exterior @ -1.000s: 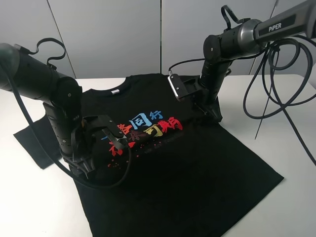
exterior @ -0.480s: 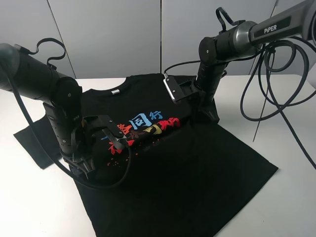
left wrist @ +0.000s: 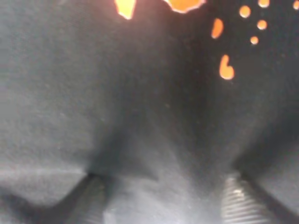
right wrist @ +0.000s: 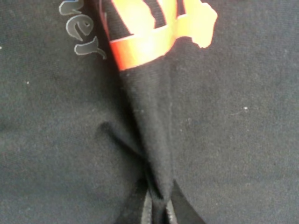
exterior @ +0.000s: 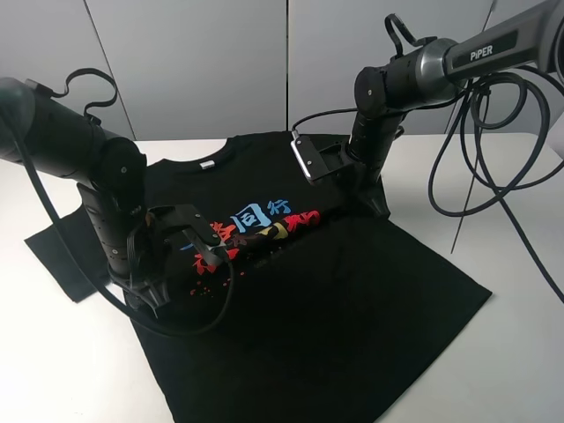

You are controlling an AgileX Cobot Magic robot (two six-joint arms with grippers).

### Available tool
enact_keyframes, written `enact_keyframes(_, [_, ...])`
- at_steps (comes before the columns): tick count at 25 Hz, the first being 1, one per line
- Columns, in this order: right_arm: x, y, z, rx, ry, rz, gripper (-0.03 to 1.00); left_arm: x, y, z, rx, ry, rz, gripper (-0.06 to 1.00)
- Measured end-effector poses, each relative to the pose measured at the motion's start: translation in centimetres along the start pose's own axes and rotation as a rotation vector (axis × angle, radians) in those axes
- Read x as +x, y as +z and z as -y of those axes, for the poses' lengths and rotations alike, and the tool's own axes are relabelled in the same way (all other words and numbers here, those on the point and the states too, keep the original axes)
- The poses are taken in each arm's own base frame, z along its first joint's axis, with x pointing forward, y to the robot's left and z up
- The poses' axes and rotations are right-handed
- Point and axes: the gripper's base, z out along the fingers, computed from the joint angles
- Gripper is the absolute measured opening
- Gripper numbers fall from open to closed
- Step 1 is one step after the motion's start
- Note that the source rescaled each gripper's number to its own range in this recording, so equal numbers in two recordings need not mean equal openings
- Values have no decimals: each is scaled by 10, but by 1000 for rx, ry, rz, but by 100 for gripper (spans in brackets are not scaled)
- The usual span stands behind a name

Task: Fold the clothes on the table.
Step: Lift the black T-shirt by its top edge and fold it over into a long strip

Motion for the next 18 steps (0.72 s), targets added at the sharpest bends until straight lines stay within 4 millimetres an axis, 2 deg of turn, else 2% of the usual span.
enact_keyframes(6, [-3,1,1,12,34,38,2,0,1,-1,-9,10,1,7])
enact_keyframes(7, [-4,1,1,13,36,40,2,0,1,-1,-9,10,1,3])
enact_keyframes(18, [-5,-1,2,19,70,58,2,-1,0,0,0,-4,10,0])
